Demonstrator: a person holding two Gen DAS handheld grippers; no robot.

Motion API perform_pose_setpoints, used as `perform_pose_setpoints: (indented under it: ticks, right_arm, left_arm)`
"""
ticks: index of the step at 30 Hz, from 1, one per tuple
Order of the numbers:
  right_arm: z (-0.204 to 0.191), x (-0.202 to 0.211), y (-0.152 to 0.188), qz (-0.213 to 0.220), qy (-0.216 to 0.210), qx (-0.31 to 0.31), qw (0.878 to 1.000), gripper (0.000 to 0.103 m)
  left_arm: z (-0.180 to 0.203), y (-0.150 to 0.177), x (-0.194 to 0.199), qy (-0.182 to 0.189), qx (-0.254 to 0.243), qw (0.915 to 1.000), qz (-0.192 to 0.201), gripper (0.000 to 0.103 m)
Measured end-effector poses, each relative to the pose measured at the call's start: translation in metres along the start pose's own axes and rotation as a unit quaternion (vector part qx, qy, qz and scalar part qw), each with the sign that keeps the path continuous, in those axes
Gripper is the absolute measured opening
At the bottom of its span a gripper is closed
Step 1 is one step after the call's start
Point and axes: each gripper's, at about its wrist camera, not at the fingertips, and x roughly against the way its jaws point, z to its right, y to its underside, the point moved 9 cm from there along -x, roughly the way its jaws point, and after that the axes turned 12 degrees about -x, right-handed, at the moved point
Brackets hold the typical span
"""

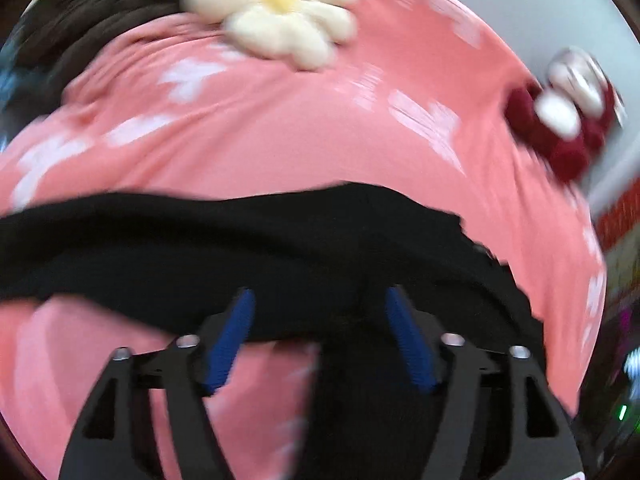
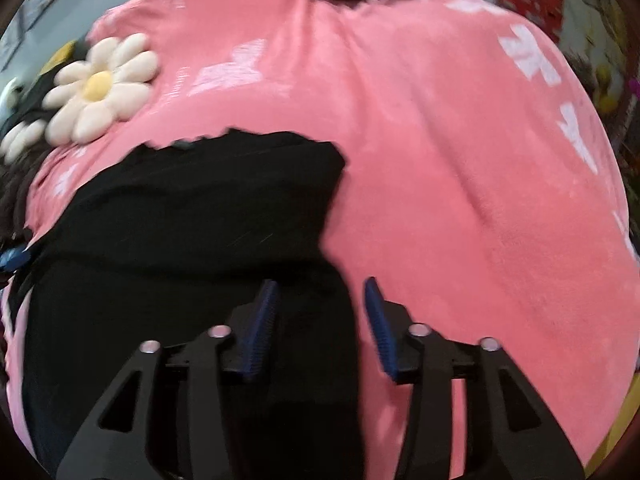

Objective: Fold small clothes

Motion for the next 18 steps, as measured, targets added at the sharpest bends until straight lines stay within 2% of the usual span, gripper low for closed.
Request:
perform_pose_setpoints:
  ticks: [1, 3, 5, 7, 8, 10, 11, 12, 14, 15, 16, 18]
  right_arm:
    - [-0.004, 0.009, 0.008, 0.003, 0.001, 0.011, 1.0, 0.061]
    - [-0.017, 0.027, 0.032, 0.001, 0.001, 0.037, 0.999, 0.062]
    - [-0.026, 0.039, 0.054, -0.007, -0.007, 0.043, 0.999, 0.062]
    - [-0.037, 0.048, 0.079, -0.023, -0.014, 0.043, 0.999, 0.062]
    - [-0.041, 0.051, 0.089, -0.032, -0.018, 0.041, 0.998, 0.062]
    - [-0.051, 0.056, 0.11, -0.05, -0.024, 0.033, 0.998, 0.062]
    - [-0.056, 0.059, 0.119, -0.056, -0.025, 0.029, 0.998, 0.062]
    - [-0.061, 0.06, 0.126, -0.061, -0.027, 0.026, 0.997, 0.062]
    - [-0.07, 0.061, 0.138, -0.075, -0.033, 0.017, 0.997, 0.062]
    - [-0.074, 0.061, 0.143, -0.079, -0.034, 0.015, 0.996, 0.062]
    - [-0.079, 0.061, 0.148, -0.085, -0.037, 0.014, 0.996, 0.062]
    - [-0.086, 0.061, 0.152, -0.088, -0.038, 0.02, 0.995, 0.062]
  left_arm:
    - [-0.024, 0.005, 0.01, -0.007, 0.032, 0.9995, 0.0, 0.07]
    - [-0.078, 0.018, 0.026, -0.023, 0.103, 0.9944, -0.006, 0.07]
    - [-0.141, 0.033, 0.039, -0.056, 0.186, 0.9809, -0.008, 0.07]
    - [-0.19, 0.048, 0.046, -0.075, 0.262, 0.9621, -0.008, 0.07]
    - [-0.219, 0.061, 0.047, -0.083, 0.312, 0.9464, -0.011, 0.07]
    - [-0.254, 0.076, 0.049, -0.095, 0.375, 0.922, -0.007, 0.07]
    - [-0.271, 0.083, 0.05, -0.093, 0.411, 0.907, -0.001, 0.07]
    - [-0.278, 0.085, 0.047, -0.083, 0.427, 0.9005, 0.002, 0.07]
    - [-0.284, 0.082, 0.045, -0.084, 0.429, 0.8993, 0.014, 0.069]
    - [-0.283, 0.077, 0.042, -0.083, 0.423, 0.9022, 0.016, 0.063]
    - [-0.283, 0.073, 0.04, -0.081, 0.416, 0.9057, 0.019, 0.039]
    - [-0.28, 0.057, 0.035, -0.063, 0.384, 0.9211, 0.018, 0.002]
